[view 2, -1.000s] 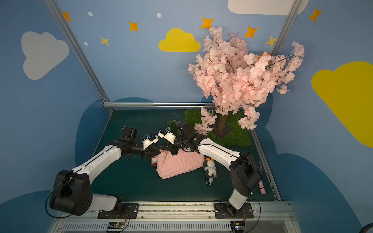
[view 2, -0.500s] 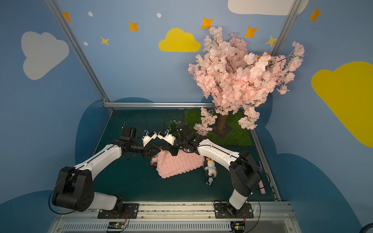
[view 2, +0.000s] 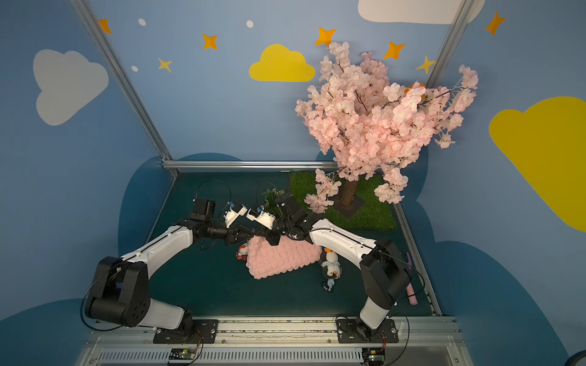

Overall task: Remove the decoration from the bag
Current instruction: Remove the decoration item from the bag.

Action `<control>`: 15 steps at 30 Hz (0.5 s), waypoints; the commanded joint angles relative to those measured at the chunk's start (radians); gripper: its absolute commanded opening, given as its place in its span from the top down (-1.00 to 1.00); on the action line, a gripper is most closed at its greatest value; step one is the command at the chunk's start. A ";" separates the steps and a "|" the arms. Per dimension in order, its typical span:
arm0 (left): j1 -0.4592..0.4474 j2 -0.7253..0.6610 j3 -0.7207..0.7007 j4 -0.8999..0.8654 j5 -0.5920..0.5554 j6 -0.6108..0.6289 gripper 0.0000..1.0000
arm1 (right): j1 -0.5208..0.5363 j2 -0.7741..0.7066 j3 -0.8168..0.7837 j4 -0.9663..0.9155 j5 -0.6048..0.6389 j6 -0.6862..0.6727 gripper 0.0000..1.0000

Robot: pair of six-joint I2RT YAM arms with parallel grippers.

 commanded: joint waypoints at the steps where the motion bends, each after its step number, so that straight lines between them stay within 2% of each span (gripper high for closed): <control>1: 0.012 0.007 -0.005 0.097 0.030 -0.023 0.96 | 0.007 -0.055 -0.004 -0.025 -0.084 0.058 1.00; 9: 0.027 0.047 0.013 0.137 0.079 -0.109 0.96 | -0.008 -0.085 -0.034 -0.011 -0.106 0.062 1.00; 15: 0.036 0.059 0.030 0.138 0.089 -0.141 0.96 | 0.016 -0.066 -0.002 -0.121 -0.091 -0.043 1.00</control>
